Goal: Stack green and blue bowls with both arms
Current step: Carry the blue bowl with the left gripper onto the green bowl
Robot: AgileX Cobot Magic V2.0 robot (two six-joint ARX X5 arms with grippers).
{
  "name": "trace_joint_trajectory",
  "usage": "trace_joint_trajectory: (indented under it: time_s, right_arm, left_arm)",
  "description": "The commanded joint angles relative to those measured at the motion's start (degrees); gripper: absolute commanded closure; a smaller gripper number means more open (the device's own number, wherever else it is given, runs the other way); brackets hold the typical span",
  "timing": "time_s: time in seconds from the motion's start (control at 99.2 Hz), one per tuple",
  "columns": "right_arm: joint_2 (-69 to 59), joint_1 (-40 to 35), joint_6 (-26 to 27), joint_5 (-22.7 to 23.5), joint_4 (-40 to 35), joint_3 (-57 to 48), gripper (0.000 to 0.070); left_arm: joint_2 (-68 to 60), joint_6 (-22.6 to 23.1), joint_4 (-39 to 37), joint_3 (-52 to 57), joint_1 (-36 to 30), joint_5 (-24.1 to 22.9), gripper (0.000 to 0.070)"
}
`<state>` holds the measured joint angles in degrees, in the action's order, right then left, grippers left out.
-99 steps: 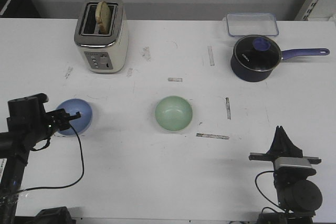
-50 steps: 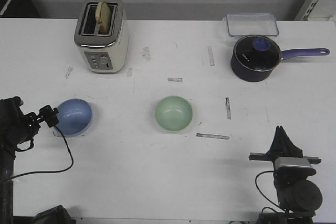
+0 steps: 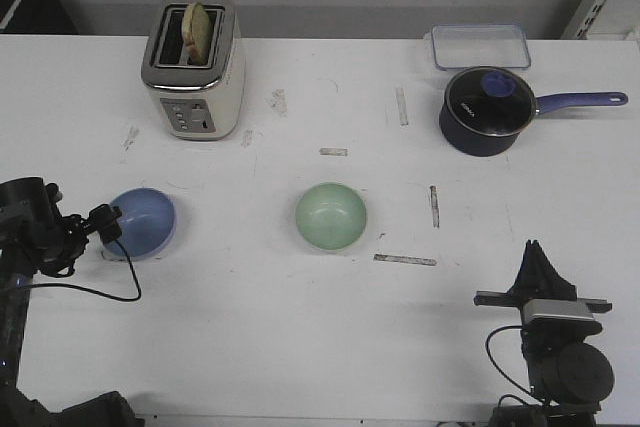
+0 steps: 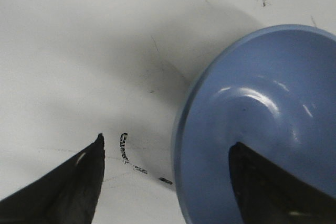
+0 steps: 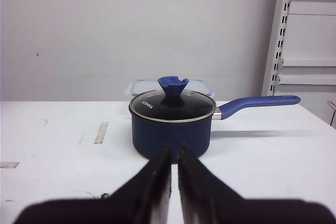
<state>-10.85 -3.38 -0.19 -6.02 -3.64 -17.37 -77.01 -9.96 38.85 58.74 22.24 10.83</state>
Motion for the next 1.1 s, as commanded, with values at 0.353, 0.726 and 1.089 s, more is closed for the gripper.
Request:
trace_joint_trajectory:
  time_s: [0.353,0.726,1.089]
  right_arm:
    - [-0.1,0.0,-0.3,0.0,0.6,0.2,0.0687]
    - [-0.1,0.0,-0.3,0.0,0.6,0.2,0.0687]
    - [-0.1,0.0,-0.3,0.0,0.6,0.2,0.0687]
  left_arm:
    - [-4.8,0.7,-2.0,1.0,-1.4,0.1,0.0575]
    - [-4.8,-0.1,0.3,2.2,-2.8,-0.2,0.0699]
    - [-4.8,-3.5,9.7,15.0,-14.1,-2.9,0.0699]
